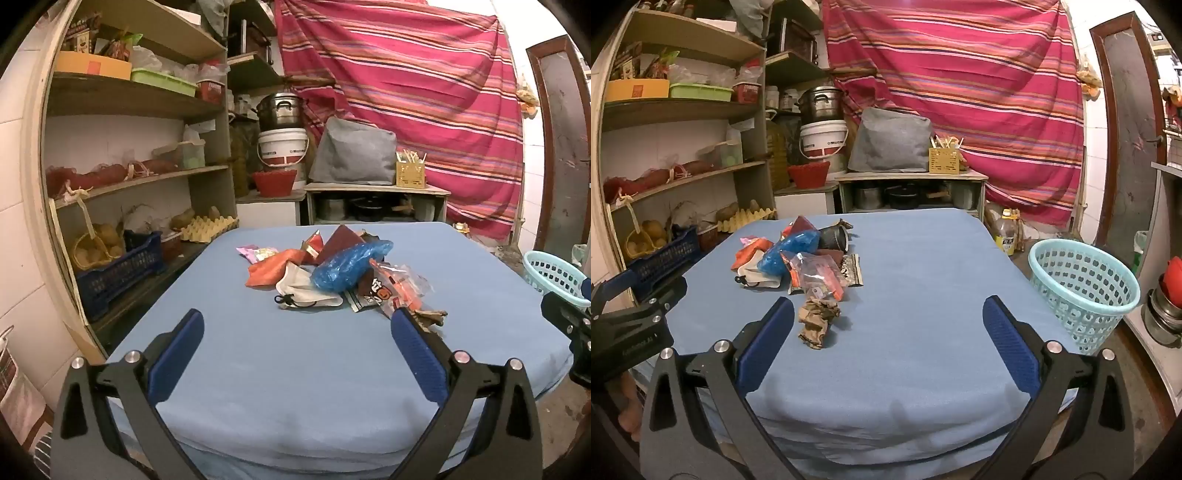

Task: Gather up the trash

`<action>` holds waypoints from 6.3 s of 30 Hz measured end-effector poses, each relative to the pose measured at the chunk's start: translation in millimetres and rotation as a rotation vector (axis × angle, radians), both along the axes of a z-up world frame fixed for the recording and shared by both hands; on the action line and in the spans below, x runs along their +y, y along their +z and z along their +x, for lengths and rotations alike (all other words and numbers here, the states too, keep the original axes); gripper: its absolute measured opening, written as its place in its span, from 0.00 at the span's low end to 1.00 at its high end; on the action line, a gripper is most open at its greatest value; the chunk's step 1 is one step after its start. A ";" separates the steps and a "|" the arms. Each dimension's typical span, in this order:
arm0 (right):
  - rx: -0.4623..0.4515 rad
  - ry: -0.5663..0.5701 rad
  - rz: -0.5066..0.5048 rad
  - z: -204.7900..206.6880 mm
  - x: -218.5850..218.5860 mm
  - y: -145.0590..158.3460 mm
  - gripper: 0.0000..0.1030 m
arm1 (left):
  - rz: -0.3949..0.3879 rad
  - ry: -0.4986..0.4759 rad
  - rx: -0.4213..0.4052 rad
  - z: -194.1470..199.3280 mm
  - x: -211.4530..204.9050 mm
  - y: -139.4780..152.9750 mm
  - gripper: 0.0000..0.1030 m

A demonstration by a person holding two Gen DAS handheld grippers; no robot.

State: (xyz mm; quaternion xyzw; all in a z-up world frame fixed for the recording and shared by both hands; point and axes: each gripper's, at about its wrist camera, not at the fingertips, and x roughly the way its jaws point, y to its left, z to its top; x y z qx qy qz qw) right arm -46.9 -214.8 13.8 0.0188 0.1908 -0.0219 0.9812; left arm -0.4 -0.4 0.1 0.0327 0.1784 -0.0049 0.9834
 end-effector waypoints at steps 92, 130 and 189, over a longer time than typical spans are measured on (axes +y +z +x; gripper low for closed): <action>-0.042 -0.002 -0.008 -5.8 -0.7 3.0 0.96 | -0.001 -0.004 -0.039 -4.8 -4.2 4.5 0.96; 0.035 0.032 -0.062 52.9 22.5 -23.8 0.96 | -0.011 0.065 -0.001 38.9 37.5 0.4 0.96; 0.160 0.100 -0.082 134.8 -44.5 31.6 0.52 | -0.026 -0.032 0.183 100.0 17.2 -2.7 0.96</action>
